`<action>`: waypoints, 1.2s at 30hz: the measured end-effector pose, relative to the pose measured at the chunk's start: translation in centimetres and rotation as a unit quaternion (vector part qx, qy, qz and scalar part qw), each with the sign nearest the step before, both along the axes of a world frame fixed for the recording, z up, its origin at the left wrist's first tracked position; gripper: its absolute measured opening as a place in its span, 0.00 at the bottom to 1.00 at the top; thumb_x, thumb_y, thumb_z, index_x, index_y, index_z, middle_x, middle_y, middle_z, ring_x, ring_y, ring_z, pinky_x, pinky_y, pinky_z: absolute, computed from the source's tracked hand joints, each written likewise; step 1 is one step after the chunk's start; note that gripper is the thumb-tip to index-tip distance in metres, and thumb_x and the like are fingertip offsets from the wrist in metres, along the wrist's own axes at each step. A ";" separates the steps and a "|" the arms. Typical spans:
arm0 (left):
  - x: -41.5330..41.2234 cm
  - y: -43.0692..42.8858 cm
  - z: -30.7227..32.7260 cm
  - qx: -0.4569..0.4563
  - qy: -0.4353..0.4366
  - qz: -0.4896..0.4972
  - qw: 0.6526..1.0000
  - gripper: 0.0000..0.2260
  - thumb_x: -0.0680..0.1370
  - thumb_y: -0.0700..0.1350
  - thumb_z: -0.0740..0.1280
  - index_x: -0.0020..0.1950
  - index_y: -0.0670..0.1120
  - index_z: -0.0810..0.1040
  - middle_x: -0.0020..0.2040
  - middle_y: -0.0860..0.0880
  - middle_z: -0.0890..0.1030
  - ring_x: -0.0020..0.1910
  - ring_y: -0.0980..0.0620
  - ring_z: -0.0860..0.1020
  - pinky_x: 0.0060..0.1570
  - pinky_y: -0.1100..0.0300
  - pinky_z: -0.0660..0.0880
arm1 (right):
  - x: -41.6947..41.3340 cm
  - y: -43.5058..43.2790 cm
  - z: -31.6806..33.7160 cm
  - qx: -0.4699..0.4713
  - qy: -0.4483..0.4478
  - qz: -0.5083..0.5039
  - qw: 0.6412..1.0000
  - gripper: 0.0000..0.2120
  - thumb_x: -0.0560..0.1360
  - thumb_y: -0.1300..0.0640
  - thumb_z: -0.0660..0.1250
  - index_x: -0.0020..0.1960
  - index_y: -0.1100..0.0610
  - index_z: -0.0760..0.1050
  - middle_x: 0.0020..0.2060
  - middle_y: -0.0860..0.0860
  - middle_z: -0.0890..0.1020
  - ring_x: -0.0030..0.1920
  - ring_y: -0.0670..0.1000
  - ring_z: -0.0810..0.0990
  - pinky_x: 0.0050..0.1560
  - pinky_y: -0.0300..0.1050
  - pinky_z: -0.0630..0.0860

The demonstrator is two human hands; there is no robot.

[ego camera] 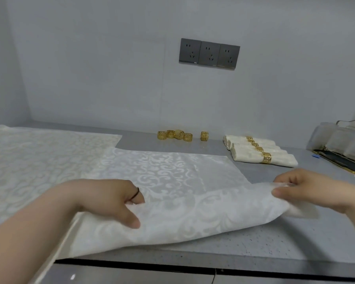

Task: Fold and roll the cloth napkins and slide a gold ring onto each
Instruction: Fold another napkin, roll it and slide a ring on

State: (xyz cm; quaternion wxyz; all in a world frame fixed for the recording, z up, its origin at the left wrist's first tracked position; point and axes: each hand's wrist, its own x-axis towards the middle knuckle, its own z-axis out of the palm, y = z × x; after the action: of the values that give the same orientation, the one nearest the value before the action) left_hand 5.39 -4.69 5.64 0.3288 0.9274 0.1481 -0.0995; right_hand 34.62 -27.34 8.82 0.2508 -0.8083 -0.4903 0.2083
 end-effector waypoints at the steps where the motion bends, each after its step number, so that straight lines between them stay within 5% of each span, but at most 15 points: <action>1: -0.6 0.6 0.2 -0.012 0.011 0.003 1.000 0.10 0.65 0.53 0.70 0.27 0.55 0.70 0.27 0.60 0.71 0.29 0.61 0.69 0.35 0.67 0.65 | 0.5 -0.1 0.0 0.017 0.033 -0.007 0.999 0.12 0.74 0.61 0.66 0.32 0.59 0.75 0.27 0.48 0.77 0.29 0.43 0.74 0.30 0.31 0.69; 4: -2.0 2.8 0.8 -0.009 0.076 0.035 0.996 0.09 0.59 0.55 0.70 0.25 0.54 0.74 0.26 0.59 0.74 0.28 0.61 0.72 0.34 0.66 0.67 | 1.6 -0.2 0.1 0.034 0.113 -0.029 0.993 0.15 0.61 0.47 0.77 0.30 0.58 0.78 0.29 0.52 0.80 0.30 0.46 0.77 0.29 0.33 0.71; 8: -2.7 6.0 0.2 0.108 0.085 0.171 0.976 0.10 0.60 0.55 0.70 0.26 0.52 0.72 0.25 0.58 0.71 0.29 0.58 0.70 0.32 0.67 0.64 | 3.1 1.4 -1.6 0.037 0.046 -0.107 0.992 0.12 0.75 0.61 0.64 0.34 0.59 0.75 0.30 0.52 0.79 0.31 0.49 0.76 0.34 0.40 0.70; 11: -1.6 7.5 -2.0 0.225 0.006 0.297 0.928 0.07 0.76 0.50 0.64 0.44 0.47 0.74 0.39 0.53 0.73 0.43 0.52 0.72 0.36 0.64 0.64 | 3.3 3.4 -3.8 0.010 -0.064 -0.147 0.987 0.11 0.78 0.59 0.59 0.38 0.60 0.72 0.34 0.52 0.76 0.35 0.49 0.72 0.36 0.41 0.66; 16: -0.5 7.9 -6.6 0.207 -0.080 0.369 0.903 0.17 0.81 0.46 0.56 0.67 0.41 0.67 0.62 0.42 0.75 0.61 0.45 0.73 0.49 0.61 0.66 | 2.8 6.0 -7.5 0.003 -0.110 -0.112 0.988 0.10 0.79 0.61 0.55 0.46 0.61 0.74 0.41 0.54 0.78 0.40 0.51 0.74 0.41 0.42 0.67; 19: -1.1 8.2 -7.3 0.262 -0.095 0.355 0.892 0.13 0.81 0.47 0.56 0.61 0.43 0.69 0.55 0.43 0.79 0.54 0.46 0.76 0.39 0.61 0.65 | 2.9 6.3 -8.4 -0.027 -0.174 -0.098 0.980 0.08 0.80 0.58 0.55 0.45 0.55 0.71 0.46 0.54 0.80 0.47 0.53 0.76 0.43 0.43 0.67; 24: -2.5 8.1 -7.5 0.232 -0.110 0.337 0.906 0.08 0.80 0.48 0.59 0.57 0.48 0.72 0.48 0.49 0.79 0.46 0.51 0.75 0.37 0.66 0.66 | 2.4 4.5 -7.6 -0.088 -0.245 -0.071 0.963 0.10 0.80 0.55 0.54 0.41 0.51 0.68 0.39 0.48 0.77 0.43 0.50 0.74 0.40 0.40 0.66; 26: -3.0 7.6 -7.5 0.199 -0.138 0.345 0.907 0.03 0.79 0.47 0.61 0.49 0.49 0.72 0.45 0.49 0.80 0.45 0.50 0.76 0.38 0.67 0.67 | 2.5 3.3 -7.2 -0.096 -0.233 -0.072 0.965 0.11 0.79 0.57 0.55 0.37 0.52 0.68 0.35 0.46 0.74 0.38 0.46 0.72 0.36 0.35 0.65; 31: -3.1 7.6 -6.9 0.145 -0.112 0.335 0.924 0.09 0.77 0.47 0.63 0.49 0.42 0.77 0.42 0.53 0.79 0.43 0.52 0.77 0.42 0.62 0.70 | 3.9 1.5 -6.1 -0.113 -0.160 -0.091 0.977 0.13 0.78 0.60 0.58 0.35 0.58 0.67 0.32 0.50 0.72 0.35 0.49 0.69 0.36 0.38 0.63; 36: -1.2 9.0 -4.2 0.171 -0.060 0.322 0.929 0.08 0.76 0.45 0.65 0.37 0.47 0.74 0.33 0.53 0.74 0.33 0.58 0.72 0.31 0.70 0.65 | 4.8 3.4 -4.5 -0.059 -0.136 -0.120 0.982 0.15 0.77 0.62 0.59 0.32 0.58 0.68 0.29 0.50 0.71 0.31 0.48 0.69 0.33 0.39 0.63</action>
State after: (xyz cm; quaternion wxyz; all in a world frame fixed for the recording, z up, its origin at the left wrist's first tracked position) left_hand 4.24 4.33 1.47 0.1883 0.8762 0.4336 0.0943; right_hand 39.39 -23.91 4.32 0.1568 -0.8956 -0.4056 0.0938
